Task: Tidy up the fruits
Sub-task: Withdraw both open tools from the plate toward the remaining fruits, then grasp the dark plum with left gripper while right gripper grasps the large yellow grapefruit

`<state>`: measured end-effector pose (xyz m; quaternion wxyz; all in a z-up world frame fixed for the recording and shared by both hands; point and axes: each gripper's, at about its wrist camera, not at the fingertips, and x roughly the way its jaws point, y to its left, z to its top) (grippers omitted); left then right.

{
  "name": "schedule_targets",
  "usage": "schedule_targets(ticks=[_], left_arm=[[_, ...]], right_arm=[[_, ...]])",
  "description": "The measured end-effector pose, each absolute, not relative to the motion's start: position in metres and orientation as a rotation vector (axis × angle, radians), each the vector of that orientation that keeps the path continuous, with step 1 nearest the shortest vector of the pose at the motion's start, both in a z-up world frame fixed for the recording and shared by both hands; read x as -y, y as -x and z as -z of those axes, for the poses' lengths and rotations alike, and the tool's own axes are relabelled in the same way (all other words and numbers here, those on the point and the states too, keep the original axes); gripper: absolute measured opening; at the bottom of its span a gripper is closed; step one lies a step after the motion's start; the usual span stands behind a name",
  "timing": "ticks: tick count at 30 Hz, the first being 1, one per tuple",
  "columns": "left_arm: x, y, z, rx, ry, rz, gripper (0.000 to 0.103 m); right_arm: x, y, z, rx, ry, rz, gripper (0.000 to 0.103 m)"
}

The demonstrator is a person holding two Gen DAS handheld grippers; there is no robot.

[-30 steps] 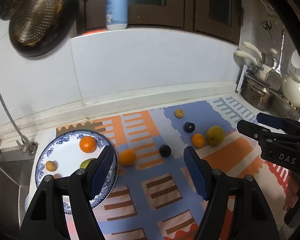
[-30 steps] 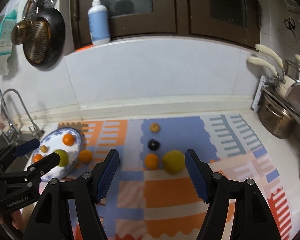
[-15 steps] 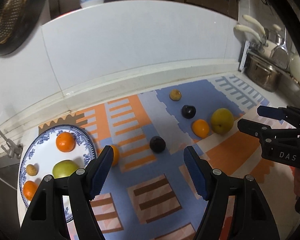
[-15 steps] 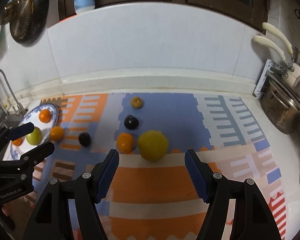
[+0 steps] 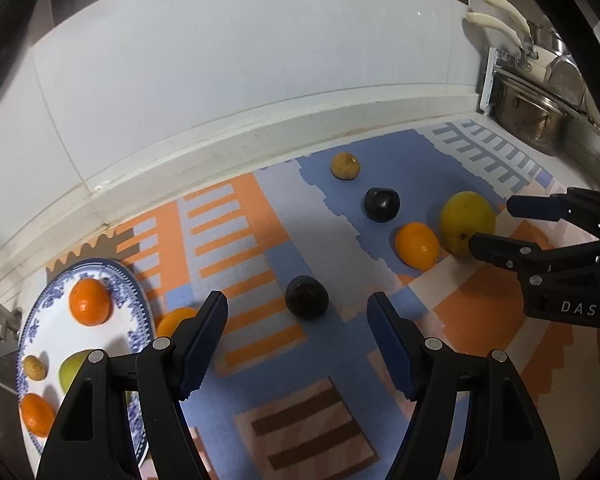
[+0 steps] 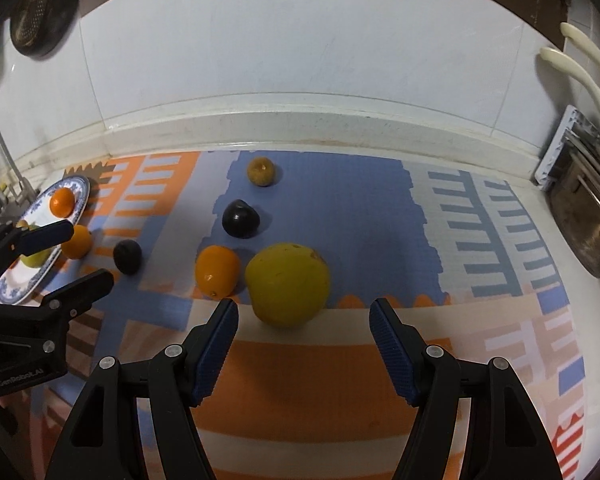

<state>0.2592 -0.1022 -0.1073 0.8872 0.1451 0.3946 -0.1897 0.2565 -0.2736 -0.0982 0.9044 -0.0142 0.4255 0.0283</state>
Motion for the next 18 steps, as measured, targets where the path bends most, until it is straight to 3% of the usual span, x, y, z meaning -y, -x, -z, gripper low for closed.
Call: schedule_targets(ticks=[5, 11, 18], left_arm=[[0.105, -0.268, 0.117, -0.849, -0.304, 0.404, 0.070], [0.106, -0.276, 0.126, -0.884, -0.306, 0.412, 0.058], [0.107, -0.280, 0.129, -0.908, -0.287, 0.436, 0.034]], right_arm=[[0.275, -0.264, 0.102, -0.879, 0.034, -0.071, 0.069], [0.273, -0.269, 0.104, -0.877, 0.044, -0.086, 0.069], [0.273, -0.273, 0.108, -0.891, 0.032, -0.110, 0.061]])
